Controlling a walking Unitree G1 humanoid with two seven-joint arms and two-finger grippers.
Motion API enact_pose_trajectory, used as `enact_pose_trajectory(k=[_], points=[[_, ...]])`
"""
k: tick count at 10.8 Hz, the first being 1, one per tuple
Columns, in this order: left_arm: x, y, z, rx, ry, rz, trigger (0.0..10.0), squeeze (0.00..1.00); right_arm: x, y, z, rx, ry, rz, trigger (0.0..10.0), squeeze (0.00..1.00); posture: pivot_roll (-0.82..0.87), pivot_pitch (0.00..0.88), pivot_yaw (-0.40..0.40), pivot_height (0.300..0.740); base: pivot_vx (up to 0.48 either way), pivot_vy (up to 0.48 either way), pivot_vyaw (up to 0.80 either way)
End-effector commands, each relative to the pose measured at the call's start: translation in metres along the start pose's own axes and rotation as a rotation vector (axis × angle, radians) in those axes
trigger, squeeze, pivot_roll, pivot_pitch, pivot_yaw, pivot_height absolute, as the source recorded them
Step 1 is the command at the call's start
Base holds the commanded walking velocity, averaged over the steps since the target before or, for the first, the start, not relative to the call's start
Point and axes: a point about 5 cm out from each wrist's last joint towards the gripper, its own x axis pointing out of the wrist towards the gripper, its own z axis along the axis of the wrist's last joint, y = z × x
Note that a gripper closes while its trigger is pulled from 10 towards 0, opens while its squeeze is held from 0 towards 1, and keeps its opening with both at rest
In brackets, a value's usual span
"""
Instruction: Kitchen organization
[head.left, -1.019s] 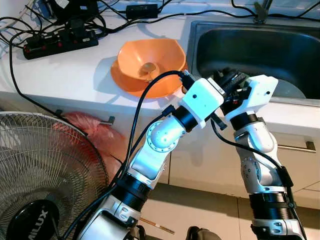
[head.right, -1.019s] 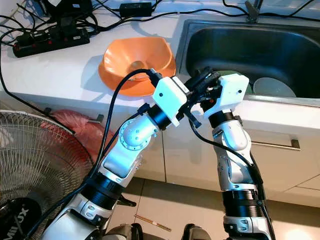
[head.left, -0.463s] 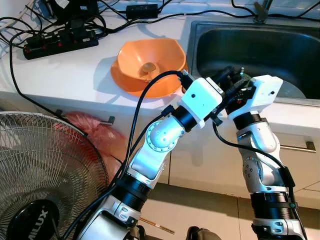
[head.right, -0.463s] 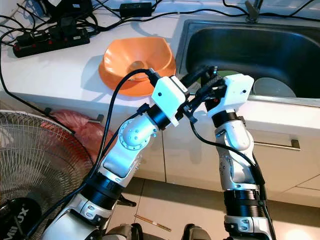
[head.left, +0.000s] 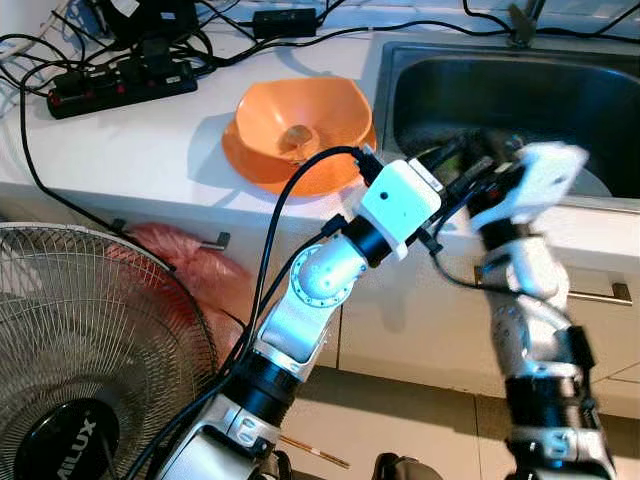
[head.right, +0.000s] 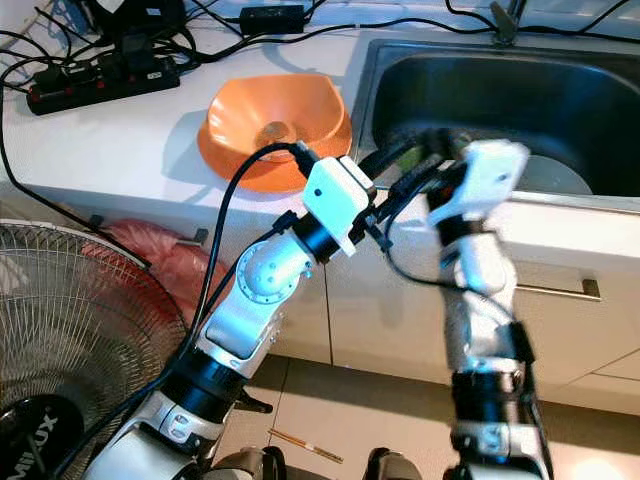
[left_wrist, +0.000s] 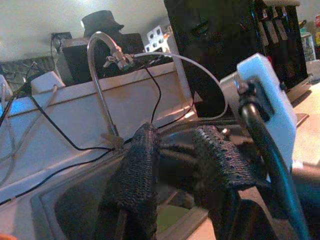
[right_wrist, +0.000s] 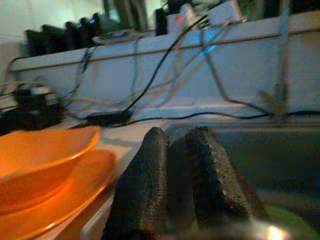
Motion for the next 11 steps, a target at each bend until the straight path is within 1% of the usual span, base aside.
enact_pose_trajectory(k=[1, 4, 9, 11], points=[[0.0, -0.013, 0.0, -0.009, -0.003, -0.057, 10.0, 0.0, 0.005, -0.003, 0.006, -0.016, -0.027, -0.039, 10.0, 0.0, 0.01, 0.139, 0.069, 0.74, 0.0, 0.0, 0.0], [-0.001, -0.013, -0.001, -0.011, 0.006, -0.051, 10.0, 0.0, 0.006, -0.009, 0.006, -0.02, -0.033, -0.081, 10.0, 0.0, 0.01, 0.152, 0.065, 0.74, 0.0, 0.0, 0.0], [-0.003, -0.01, -0.004, 0.002, 0.022, -0.036, 10.0, 0.0, 0.008, -0.018, 0.005, -0.03, -0.035, -0.136, 10.0, 0.0, 0.01, 0.149, 0.062, 0.74, 0.0, 0.0, 0.0], [-0.004, -0.01, -0.005, 0.009, 0.025, -0.034, 10.0, 0.0, 0.016, -0.023, 0.001, -0.05, -0.02, -0.148, 10.0, 0.0, 0.01, 0.148, 0.058, 0.74, 0.0, 0.0, 0.0]])
